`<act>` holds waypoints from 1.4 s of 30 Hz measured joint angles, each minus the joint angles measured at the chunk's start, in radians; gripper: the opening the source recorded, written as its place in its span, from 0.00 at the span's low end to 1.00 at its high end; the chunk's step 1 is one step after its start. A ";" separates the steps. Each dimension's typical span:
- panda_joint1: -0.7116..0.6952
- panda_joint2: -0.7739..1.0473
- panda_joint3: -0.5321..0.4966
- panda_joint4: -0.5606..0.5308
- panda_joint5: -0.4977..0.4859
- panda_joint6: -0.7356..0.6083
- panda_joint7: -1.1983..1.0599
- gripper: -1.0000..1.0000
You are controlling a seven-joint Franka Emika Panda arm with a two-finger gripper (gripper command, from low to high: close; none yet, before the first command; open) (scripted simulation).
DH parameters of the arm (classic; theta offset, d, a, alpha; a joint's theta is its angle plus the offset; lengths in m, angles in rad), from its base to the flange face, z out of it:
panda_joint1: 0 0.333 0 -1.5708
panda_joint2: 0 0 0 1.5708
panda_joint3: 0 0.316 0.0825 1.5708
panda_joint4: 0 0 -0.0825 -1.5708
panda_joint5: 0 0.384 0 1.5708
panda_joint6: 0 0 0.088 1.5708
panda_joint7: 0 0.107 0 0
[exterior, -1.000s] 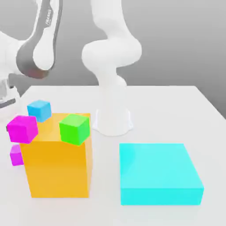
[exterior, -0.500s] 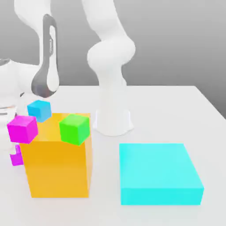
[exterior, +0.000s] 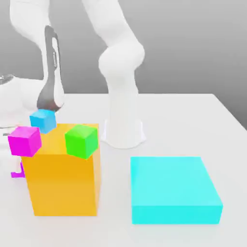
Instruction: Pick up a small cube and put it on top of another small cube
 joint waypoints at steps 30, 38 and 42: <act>-0.699 -0.005 1.157 0.160 0.195 -0.765 0.071 0.00; -0.611 -0.180 1.307 0.252 0.194 -0.886 -0.178 0.00; -0.535 -0.243 1.303 0.299 0.241 -0.902 -0.325 0.00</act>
